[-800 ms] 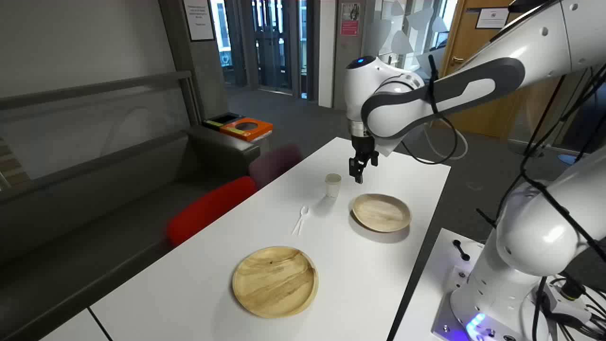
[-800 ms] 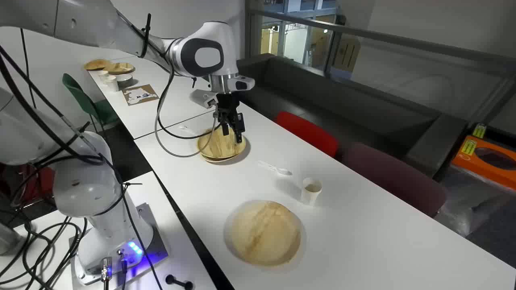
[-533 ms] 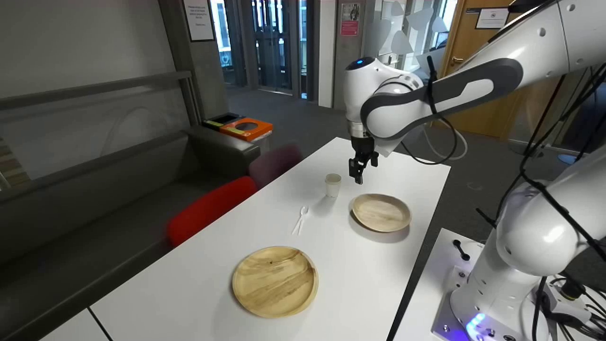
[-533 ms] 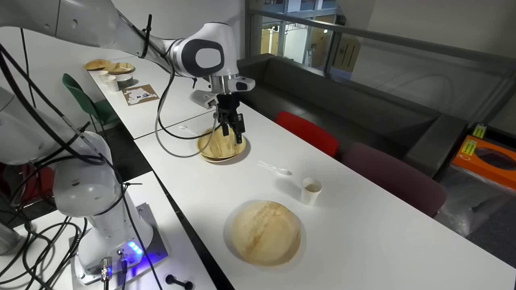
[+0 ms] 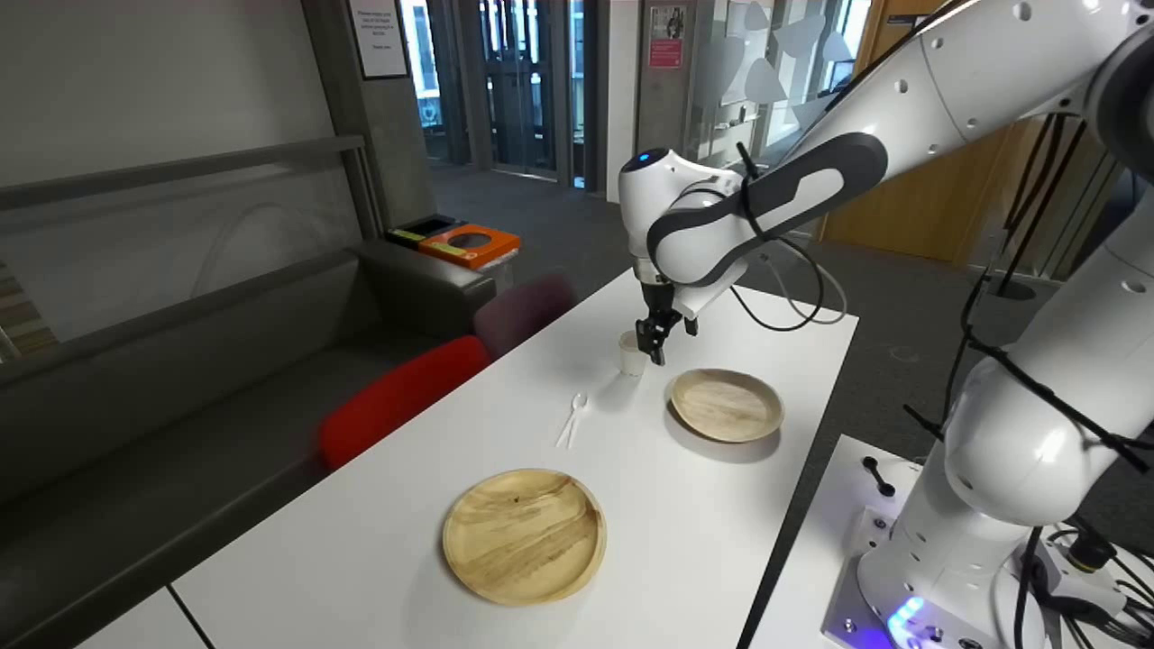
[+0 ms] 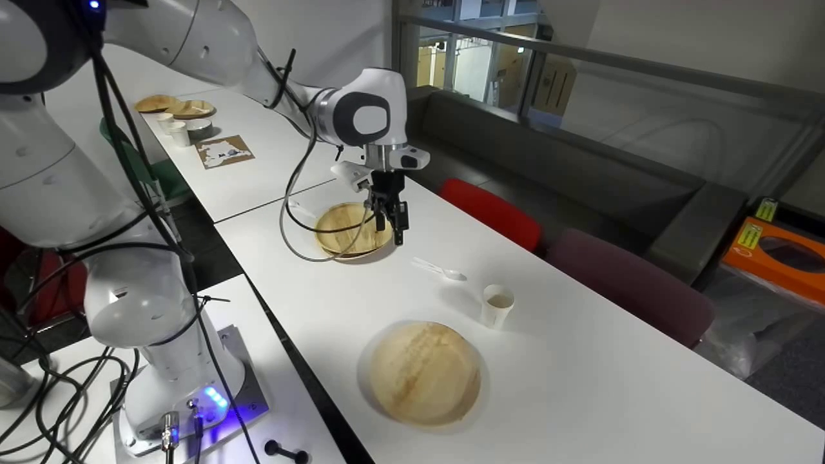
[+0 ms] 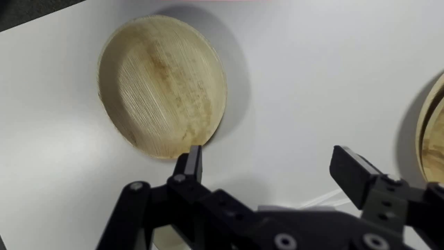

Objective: Put the right plate on the left stacked plates

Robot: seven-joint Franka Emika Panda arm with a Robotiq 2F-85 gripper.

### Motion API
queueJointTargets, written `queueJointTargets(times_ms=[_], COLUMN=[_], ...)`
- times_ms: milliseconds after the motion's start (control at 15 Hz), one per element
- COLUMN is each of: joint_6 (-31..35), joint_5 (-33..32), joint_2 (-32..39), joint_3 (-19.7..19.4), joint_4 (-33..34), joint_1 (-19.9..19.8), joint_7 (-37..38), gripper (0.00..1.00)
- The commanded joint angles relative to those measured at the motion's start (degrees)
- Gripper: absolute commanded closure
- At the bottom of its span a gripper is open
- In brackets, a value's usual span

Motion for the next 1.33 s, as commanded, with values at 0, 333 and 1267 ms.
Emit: queueJointTargets(times_ms=[0, 333, 1267], joint_6=[1.5, 1.3, 1.4], joint_5=[-3.9, -10.9, -11.0], joint_2=[8.1, 18.4, 26.3], joint_3=[-1.6, -5.0, -9.2], joint_4=[5.7, 12.5, 16.8], joint_1=[-0.3, 0.5, 2.6], joint_7=[4.1, 11.3, 12.8], gripper=[0.0, 0.0, 0.0])
